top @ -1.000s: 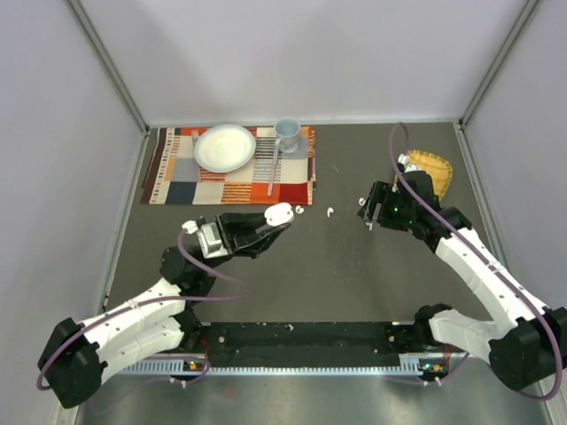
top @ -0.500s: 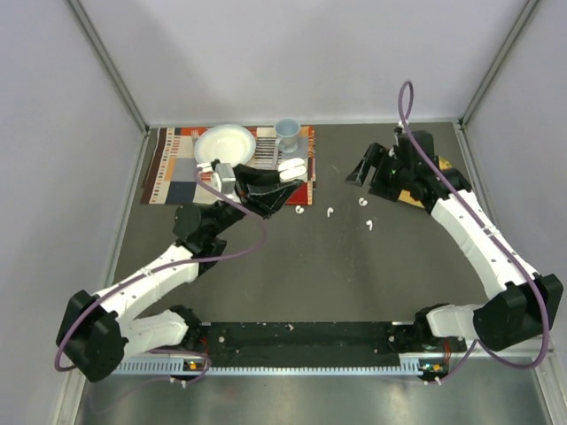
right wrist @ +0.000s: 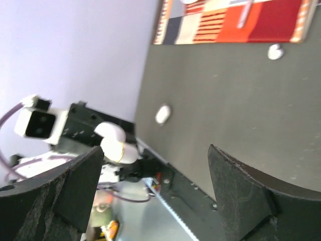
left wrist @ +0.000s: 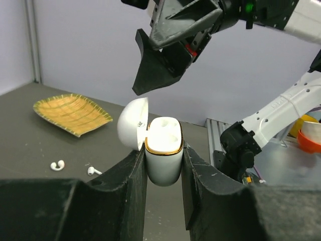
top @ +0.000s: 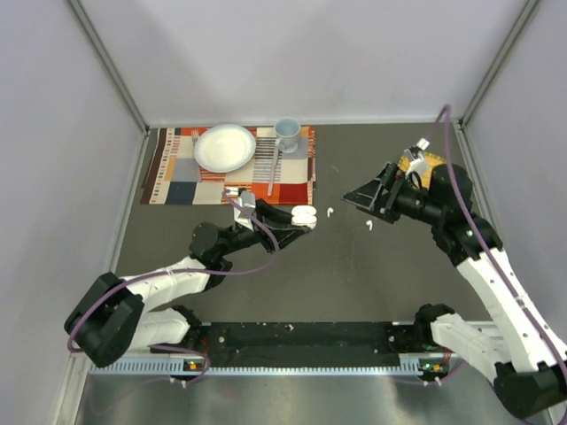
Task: Insert the wireless bluetooth earbuds into the charging case
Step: Pick up the right earbud from the center of the board.
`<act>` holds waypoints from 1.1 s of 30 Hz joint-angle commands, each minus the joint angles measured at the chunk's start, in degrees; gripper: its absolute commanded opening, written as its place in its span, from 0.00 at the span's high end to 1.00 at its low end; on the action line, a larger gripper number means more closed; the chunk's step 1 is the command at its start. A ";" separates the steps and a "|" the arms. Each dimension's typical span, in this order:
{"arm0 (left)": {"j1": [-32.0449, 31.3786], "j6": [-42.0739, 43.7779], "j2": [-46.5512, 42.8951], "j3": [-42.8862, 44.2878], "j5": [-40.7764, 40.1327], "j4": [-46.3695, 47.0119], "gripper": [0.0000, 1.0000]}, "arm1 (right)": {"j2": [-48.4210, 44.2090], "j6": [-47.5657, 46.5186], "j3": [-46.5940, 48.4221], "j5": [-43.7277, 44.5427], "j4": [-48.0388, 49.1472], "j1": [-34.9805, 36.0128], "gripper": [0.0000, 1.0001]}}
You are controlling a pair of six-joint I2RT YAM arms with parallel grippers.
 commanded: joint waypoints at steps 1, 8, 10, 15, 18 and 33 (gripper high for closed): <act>-1.60 2.74 -2.76 -0.25 0.25 10.10 1.00 | -8.54 19.25 -9.50 -5.05 13.61 1.36 0.16; -2.83 7.38 -5.31 2.03 0.60 2.28 1.00 | -14.71 33.42 -19.36 -4.08 22.49 3.46 0.18; -3.53 8.79 -5.93 2.38 0.16 0.00 1.00 | -13.83 34.83 -19.37 -4.25 23.46 5.40 0.18; -5.11 13.81 -5.85 2.29 -2.38 -2.83 1.00 | -9.97 34.31 -18.49 -5.04 28.81 9.44 0.16; -5.29 13.37 -4.36 3.08 -3.18 -2.57 1.00 | -8.73 35.19 -18.66 -5.83 30.66 9.54 0.16; -5.20 12.06 -8.38 -0.78 -5.99 -1.60 1.00 | -2.59 1.38 -11.47 16.28 1.42 2.07 0.19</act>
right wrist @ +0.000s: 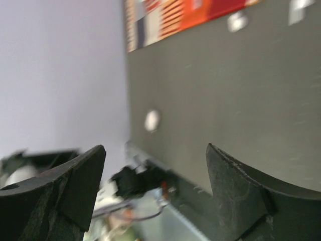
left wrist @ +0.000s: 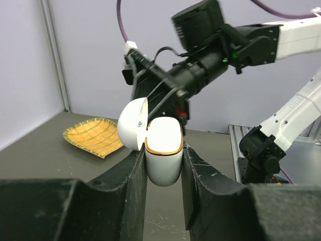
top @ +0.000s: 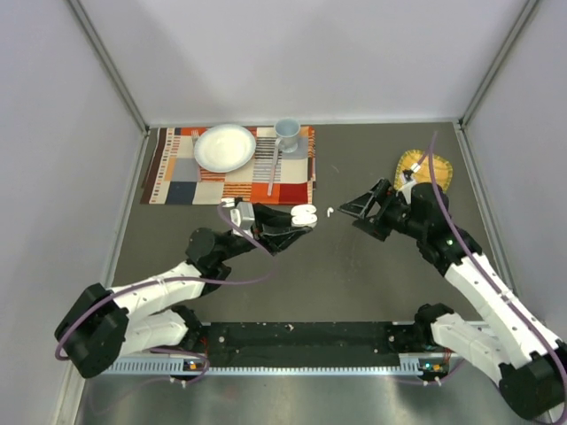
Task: Insert the wireless bluetooth earbuds into the charging case
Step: Pick up the right earbud from the center of the board.
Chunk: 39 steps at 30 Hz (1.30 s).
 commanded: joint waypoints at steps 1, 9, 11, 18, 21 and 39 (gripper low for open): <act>-0.24 -0.27 -4.45 -1.65 -1.05 1.64 1.00 | 5.29 -20.36 6.55 12.19 -12.01 -3.05 0.20; -0.15 3.06 -11.93 -3.15 -0.88 -7.94 1.00 | 19.51 -36.47 12.43 29.07 -16.50 -3.66 0.33; -0.24 2.98 -13.42 -3.50 -1.05 -8.91 1.00 | 24.52 -37.69 14.72 31.19 -16.77 -3.75 0.37; -0.24 3.06 -15.45 -3.85 -1.32 -11.02 1.00 | 36.22 -43.93 21.85 34.01 -19.05 -4.45 0.55; -0.24 2.98 -15.97 -3.77 -1.31 -11.90 1.00 | 40.79 -47.36 23.52 33.75 -18.79 -4.37 0.56; -0.15 4.21 -17.29 -2.01 -1.84 -16.47 1.00 | 51.79 -50.71 24.05 30.06 -14.66 -5.33 0.58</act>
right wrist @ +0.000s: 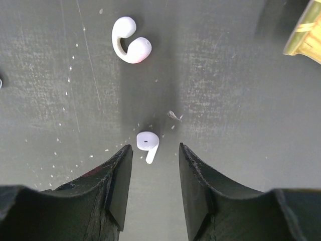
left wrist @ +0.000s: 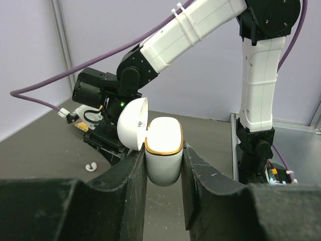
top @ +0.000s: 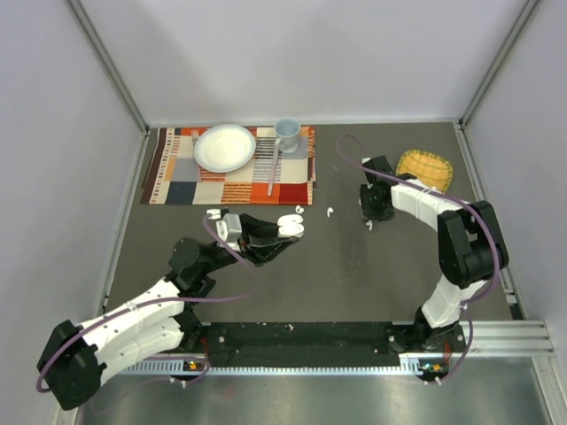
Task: Insert the wireless bluetooth earbuds into the charging case
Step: Pick up the right earbud from the center of the board.
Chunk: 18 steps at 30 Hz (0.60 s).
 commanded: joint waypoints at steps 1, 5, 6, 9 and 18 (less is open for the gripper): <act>-0.11 1.06 0.13 1.86 -0.07 0.12 1.00 | 1.50 -0.77 1.76 -1.90 2.78 -0.39 0.58; -0.20 0.62 -0.05 1.60 -0.42 0.03 1.00 | 1.41 -1.12 1.32 -2.33 3.49 -0.39 0.58; -0.20 0.53 -0.05 1.60 -0.60 0.12 1.00 | 1.41 -1.12 1.23 -2.33 3.49 -0.39 0.58; -0.11 0.27 -0.14 1.42 -0.78 0.12 1.00 | 1.50 -1.03 0.79 -1.72 3.66 -0.39 0.58; -0.11 -0.35 0.30 1.51 -0.69 0.21 1.00 | 3.08 -1.73 0.52 -1.11 4.10 -0.39 0.64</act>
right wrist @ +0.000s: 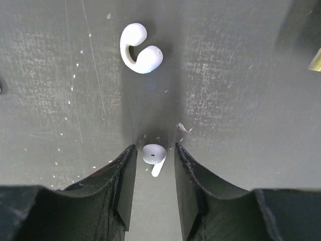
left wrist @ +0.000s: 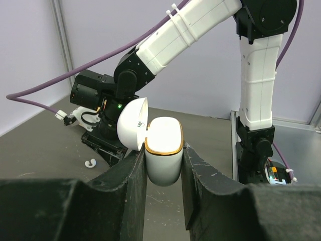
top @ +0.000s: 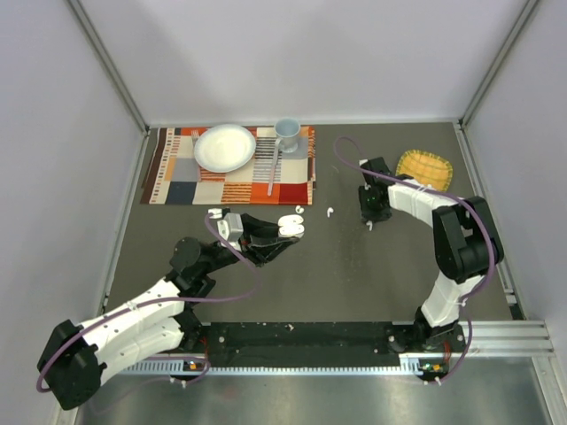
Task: Insert the wireless bluetooth earbuds into the charging case
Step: Pick up the right earbud from the center of the board.
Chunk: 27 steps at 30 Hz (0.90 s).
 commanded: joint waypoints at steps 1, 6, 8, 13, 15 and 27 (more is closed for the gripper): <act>-0.20 -0.52 0.15 1.42 -0.42 1.61 1.00 | 0.39 -0.95 0.37 0.86 1.63 -0.31 0.64; -0.11 -0.96 -0.02 1.25 -0.34 1.61 1.00 | 0.92 -0.86 0.28 0.34 1.99 -0.39 0.64; -0.20 -0.96 -0.38 1.16 -0.42 1.52 1.00 | 0.83 -0.68 0.02 0.34 2.07 -0.39 0.65; -0.19 -0.87 -0.73 0.90 -1.04 0.99 1.00 | 0.57 -0.51 -0.42 0.16 2.16 -0.39 0.66; -0.11 -0.96 -0.64 0.89 -0.95 1.08 1.00 | 0.48 -0.25 -0.51 0.16 2.16 -0.39 0.66; -0.20 -1.23 -0.03 0.89 -1.13 1.08 1.00 | 0.39 0.81 -2.71 -0.10 2.95 -0.39 0.69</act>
